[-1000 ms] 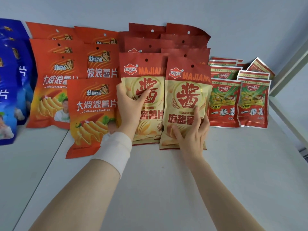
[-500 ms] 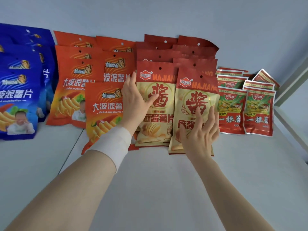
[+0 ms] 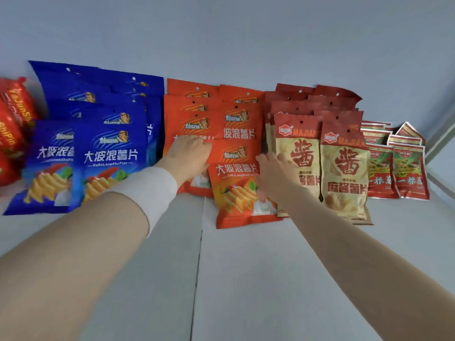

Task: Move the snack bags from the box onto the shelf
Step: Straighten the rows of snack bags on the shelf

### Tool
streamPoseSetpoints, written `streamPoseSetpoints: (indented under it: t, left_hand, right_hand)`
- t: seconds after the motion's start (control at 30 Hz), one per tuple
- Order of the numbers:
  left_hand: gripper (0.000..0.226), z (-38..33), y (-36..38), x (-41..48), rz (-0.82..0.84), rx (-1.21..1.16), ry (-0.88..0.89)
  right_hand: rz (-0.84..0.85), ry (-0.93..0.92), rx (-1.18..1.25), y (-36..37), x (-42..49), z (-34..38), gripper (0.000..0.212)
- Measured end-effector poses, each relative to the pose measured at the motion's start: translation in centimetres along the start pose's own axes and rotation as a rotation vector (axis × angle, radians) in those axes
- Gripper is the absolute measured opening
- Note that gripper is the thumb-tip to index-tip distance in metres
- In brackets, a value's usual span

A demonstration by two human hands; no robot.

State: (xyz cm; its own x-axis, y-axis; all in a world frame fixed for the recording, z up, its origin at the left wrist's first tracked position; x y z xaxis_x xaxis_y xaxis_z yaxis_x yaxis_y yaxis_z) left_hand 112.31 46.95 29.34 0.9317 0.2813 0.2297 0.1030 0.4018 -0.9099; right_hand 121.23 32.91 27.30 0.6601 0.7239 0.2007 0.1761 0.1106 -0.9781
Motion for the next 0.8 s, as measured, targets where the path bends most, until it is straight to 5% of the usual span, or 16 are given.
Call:
streamPoseSetpoints:
  t: [0.23,0.43,0.6,0.8]
  left_hand:
    - [0.031,2.7,3.8,-1.4,0.031,-0.239,-0.087]
    - [0.061,5.3,8.3,-0.1,0.037,-0.753,-0.537]
    - [0.086,6.4,10.8,1.4,-0.024,-0.897,-0.719]
    - [0.087,7.6,10.9,2.1,-0.301,-1.014,-0.830]
  right_hand:
    - [0.142,0.053,-0.014,2.4,-0.4,2.8,0.054]
    - [0.227,0.317,0.223,5.7,0.6,1.6,0.092]
    - [0.305,0.462,0.404,8.4,1.4,0.9,0.108]
    - [0.062,0.568,0.616,8.5,1.1,0.6,0.107]
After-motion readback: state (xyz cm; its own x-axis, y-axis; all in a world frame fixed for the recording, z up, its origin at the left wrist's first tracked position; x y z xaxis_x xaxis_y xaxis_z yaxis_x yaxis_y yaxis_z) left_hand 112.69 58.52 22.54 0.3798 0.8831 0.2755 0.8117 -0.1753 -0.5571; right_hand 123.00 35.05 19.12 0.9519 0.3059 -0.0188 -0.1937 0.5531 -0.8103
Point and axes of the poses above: each hand's wrist, its own x-axis towards the middle knuckle, its own y-axis out of the palm, z = x × y, the point moved 6 cm from there along x, towards the middle knuckle
